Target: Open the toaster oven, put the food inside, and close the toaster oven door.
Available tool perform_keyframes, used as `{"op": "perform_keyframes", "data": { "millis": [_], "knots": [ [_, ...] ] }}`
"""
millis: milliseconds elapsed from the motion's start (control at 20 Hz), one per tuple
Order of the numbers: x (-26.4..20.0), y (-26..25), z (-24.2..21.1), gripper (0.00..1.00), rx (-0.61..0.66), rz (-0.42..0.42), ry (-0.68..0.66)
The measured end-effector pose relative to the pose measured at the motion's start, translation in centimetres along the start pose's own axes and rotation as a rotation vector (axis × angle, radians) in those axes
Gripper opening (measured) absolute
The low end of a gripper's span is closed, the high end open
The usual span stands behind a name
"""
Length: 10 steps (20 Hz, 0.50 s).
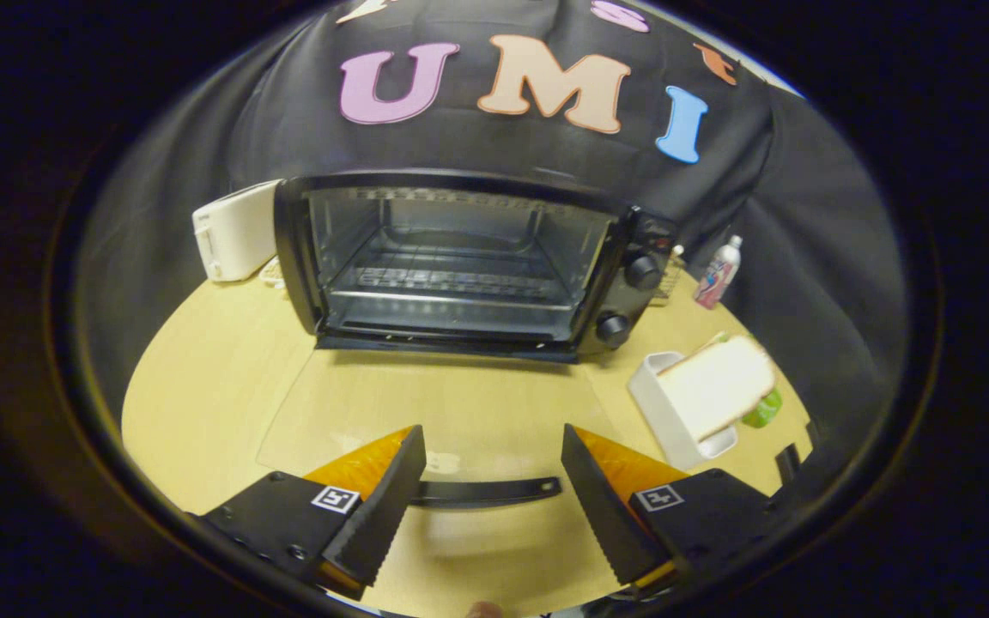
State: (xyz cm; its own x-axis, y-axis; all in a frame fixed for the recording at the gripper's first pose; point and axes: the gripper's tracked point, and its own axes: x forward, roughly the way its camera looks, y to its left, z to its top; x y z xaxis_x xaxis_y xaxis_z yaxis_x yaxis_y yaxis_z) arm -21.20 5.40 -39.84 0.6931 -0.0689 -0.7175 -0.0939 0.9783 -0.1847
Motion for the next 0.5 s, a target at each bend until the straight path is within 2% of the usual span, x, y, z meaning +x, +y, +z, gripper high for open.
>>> {"op": "perform_keyframes", "data": {
  "millis": [500],
  "knots": [
    [-0.5, -20.5, 8.4, 1.00, 0.233, -0.370, -0.168]
  ]
}}
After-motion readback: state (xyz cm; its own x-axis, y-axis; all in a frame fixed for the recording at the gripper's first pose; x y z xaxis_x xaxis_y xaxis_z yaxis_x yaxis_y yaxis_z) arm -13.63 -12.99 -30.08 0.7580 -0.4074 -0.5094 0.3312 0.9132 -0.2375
